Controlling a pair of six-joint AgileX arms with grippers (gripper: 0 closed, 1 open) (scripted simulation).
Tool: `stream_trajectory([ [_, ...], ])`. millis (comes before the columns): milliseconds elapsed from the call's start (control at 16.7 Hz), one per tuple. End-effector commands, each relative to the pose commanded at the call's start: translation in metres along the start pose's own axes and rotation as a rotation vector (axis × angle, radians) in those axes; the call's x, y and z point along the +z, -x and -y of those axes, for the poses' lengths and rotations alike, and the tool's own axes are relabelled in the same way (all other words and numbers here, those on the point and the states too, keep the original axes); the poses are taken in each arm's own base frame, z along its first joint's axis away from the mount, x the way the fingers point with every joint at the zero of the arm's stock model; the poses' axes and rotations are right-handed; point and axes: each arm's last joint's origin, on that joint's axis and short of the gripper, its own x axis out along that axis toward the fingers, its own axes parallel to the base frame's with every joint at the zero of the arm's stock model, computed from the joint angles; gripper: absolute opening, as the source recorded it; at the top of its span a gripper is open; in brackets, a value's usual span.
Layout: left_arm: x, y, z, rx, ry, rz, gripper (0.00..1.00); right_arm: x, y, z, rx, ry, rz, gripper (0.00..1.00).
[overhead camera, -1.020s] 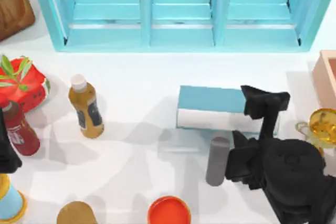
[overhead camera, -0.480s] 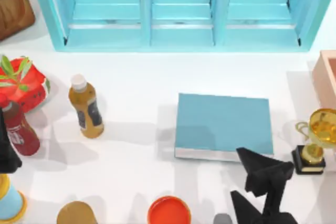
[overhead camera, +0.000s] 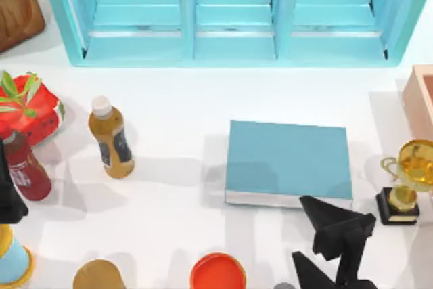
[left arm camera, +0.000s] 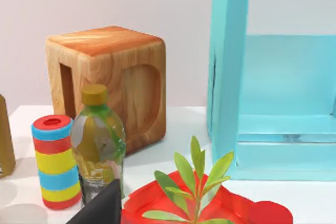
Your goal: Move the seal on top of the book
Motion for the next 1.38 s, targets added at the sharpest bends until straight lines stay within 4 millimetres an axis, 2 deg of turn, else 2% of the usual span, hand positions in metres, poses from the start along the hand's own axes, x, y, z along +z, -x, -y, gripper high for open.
stream_trajectory([
  [180, 0.0, 0.0, 0.0, 0.0, 0.0, 0.0, 1.0, 0.01, -0.012, 0.019, 0.018, -0.055, 0.011, 1.0],
  [300, 0.0, 0.0, 0.0, 0.0, 0.0, 0.0, 1.0, 0.015, -0.03, 0.035, 0.058, -0.084, -0.015, 1.0],
  [480, 0.0, 0.0, 0.0, 0.0, 0.0, 0.0, 1.0, 0.011, -0.07, 0.056, 0.176, -0.115, -0.131, 1.0],
  [600, 0.0, 0.0, 0.0, 0.0, 0.0, 0.0, 1.0, -0.007, -0.105, 0.081, 0.263, -0.186, -0.262, 1.0],
  [720, 0.0, 0.0, 0.0, 0.0, 0.0, 0.0, 1.0, -0.043, -0.138, 0.119, 0.333, -0.325, -0.423, 1.0],
  [840, 0.0, 0.0, 0.0, 0.0, 0.0, 0.0, 1.0, -0.098, -0.158, 0.161, 0.385, -0.516, -0.6, 1.0],
  [1020, 0.0, 0.0, 0.0, 0.0, 0.0, 0.0, 1.0, -0.191, -0.155, 0.206, 0.445, -0.843, -0.844, 1.0],
  [1200, 0.0, 0.0, 0.0, 0.0, 0.0, 0.0, 1.0, -0.266, -0.137, 0.218, 0.522, -1.139, -1.03, 1.0],
  [1380, 0.0, 0.0, 0.0, 0.0, 0.0, 0.0, 1.0, -0.316, -0.123, 0.205, 0.642, -1.369, -1.166, 1.0],
])
